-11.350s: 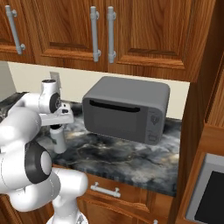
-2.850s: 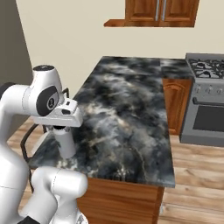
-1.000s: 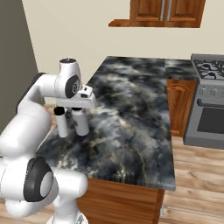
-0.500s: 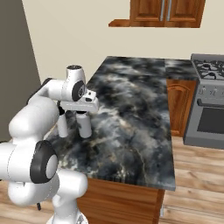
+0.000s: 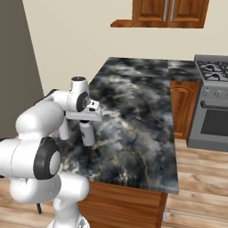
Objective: Move the drinks to the dining counter.
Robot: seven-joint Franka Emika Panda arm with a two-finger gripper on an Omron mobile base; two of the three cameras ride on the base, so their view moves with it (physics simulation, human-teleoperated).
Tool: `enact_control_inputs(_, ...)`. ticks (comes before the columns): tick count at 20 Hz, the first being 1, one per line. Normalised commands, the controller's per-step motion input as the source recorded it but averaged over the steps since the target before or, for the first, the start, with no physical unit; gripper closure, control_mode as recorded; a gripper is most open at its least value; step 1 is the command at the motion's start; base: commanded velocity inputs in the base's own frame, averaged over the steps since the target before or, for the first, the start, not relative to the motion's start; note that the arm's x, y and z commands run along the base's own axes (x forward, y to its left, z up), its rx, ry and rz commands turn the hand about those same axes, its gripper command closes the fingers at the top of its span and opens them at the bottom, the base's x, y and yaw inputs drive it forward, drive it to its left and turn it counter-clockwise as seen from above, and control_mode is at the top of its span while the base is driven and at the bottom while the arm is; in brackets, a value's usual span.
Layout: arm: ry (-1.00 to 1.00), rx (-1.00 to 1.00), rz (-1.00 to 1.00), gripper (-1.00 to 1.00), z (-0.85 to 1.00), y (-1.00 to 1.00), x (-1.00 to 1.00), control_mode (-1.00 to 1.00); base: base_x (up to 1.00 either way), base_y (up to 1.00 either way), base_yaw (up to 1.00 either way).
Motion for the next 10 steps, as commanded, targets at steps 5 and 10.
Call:
enact_control_inputs(5, 0.00, 0.00, 0.00, 1.00, -0.32, 0.00, 0.03, -1.00, 0.00, 0.00, 0.00)
enact_control_inputs(10, 0.00, 0.00, 0.00, 1.00, -0.23, 0.00, 0.04, -1.00, 0.00, 0.00, 0.00)
